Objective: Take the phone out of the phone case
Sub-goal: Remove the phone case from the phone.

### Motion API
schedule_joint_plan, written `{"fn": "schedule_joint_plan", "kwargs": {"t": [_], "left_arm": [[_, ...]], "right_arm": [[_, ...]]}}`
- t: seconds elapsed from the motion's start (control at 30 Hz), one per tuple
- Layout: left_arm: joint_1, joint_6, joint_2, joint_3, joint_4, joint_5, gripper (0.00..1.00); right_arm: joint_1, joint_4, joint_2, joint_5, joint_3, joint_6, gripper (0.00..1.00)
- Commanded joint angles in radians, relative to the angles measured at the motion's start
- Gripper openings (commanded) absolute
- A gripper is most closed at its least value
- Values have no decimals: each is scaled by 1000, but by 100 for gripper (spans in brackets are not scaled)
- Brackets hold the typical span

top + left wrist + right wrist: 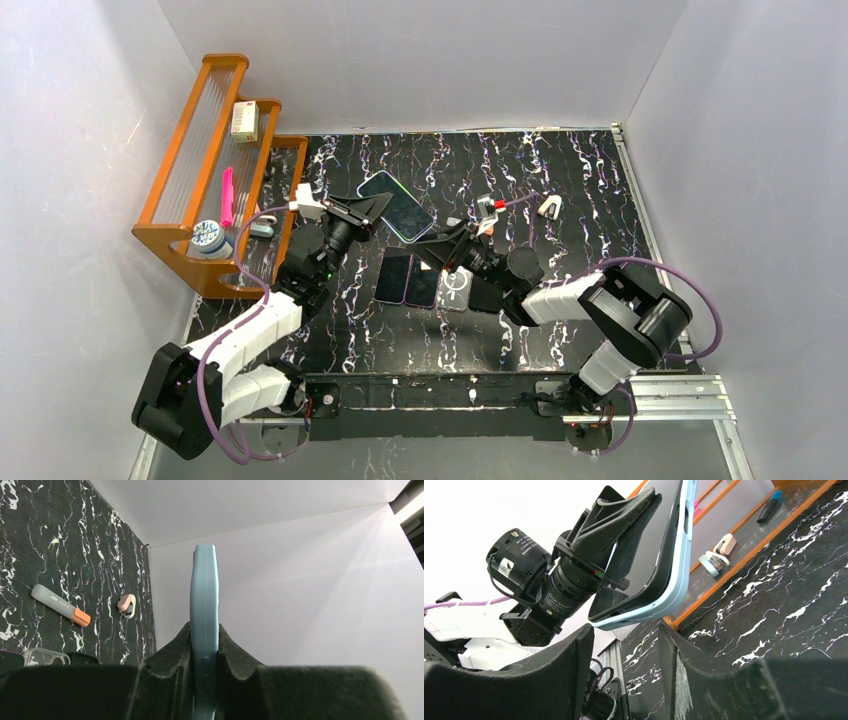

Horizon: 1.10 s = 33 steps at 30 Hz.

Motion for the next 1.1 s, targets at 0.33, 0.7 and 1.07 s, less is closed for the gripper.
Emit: {"fn": "schedule_joint_plan", "kwargs": {"t": [0.33,0.7,1.07], "left_arm": [[-4,-9,-29,-9,96,25,0],[-5,4,-34,-11,96,22,0],[-5,0,-33,-20,95,25,0]], "right_arm": [[4,254,41,11,33,22,52],[4,315,30,-49,29,24,59],[4,328,19,-48,25,18,57]]}}
